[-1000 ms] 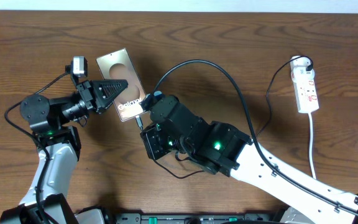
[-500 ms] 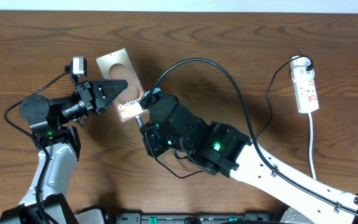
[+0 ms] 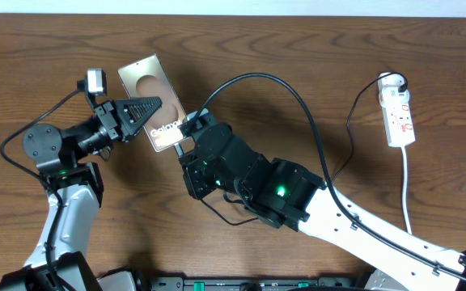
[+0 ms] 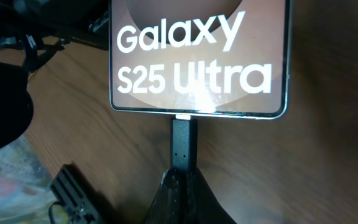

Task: Plug charger to phone and switch on socket

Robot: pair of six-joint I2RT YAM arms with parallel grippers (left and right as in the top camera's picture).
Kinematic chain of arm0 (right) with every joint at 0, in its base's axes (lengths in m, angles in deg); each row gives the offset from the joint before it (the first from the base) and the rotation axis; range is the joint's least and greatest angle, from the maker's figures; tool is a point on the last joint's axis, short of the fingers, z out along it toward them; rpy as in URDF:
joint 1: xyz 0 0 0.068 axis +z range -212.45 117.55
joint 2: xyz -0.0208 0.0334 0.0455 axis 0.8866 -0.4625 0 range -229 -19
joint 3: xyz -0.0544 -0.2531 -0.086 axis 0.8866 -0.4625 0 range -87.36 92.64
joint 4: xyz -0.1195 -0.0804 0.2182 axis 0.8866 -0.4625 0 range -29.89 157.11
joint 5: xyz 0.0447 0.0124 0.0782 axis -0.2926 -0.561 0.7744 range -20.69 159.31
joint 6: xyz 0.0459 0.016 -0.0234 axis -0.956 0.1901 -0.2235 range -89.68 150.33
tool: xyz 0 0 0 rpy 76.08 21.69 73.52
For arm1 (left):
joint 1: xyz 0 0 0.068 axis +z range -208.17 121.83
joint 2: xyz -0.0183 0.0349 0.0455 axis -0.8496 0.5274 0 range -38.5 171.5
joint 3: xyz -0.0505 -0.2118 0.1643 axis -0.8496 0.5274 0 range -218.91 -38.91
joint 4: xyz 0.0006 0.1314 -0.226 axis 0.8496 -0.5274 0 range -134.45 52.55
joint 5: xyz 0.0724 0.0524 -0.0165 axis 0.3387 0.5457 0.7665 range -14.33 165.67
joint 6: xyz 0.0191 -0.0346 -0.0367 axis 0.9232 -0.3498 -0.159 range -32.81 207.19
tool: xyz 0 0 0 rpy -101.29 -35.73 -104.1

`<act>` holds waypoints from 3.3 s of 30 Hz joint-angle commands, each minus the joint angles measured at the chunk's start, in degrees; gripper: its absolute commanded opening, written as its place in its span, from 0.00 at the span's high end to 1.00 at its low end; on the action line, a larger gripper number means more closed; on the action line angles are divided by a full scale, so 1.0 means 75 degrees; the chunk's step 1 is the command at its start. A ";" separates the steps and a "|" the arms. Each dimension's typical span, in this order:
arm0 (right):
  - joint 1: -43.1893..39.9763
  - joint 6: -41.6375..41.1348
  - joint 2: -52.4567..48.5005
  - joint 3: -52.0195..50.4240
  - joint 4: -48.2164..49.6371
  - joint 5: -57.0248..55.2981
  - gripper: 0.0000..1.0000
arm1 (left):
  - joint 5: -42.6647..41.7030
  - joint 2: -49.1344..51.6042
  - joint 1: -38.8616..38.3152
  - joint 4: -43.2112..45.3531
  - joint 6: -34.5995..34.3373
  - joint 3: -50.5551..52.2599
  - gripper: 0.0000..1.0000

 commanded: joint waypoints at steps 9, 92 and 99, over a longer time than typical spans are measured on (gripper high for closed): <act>-0.0242 0.0507 -0.0038 0.0204 0.0766 -0.0930 0.99 | -0.1224 -0.0070 -0.0446 0.0093 0.0044 -0.0055 0.93; 0.0519 -0.0787 0.3710 0.0227 -0.3407 -0.1612 0.06 | 0.1731 -0.0058 -0.2900 -0.2087 0.3794 -0.0058 0.93; 0.0519 -0.0790 0.4071 0.0227 -0.4147 -0.1821 0.02 | 0.3937 -0.0058 -0.4130 -0.4657 0.5706 -0.0356 0.93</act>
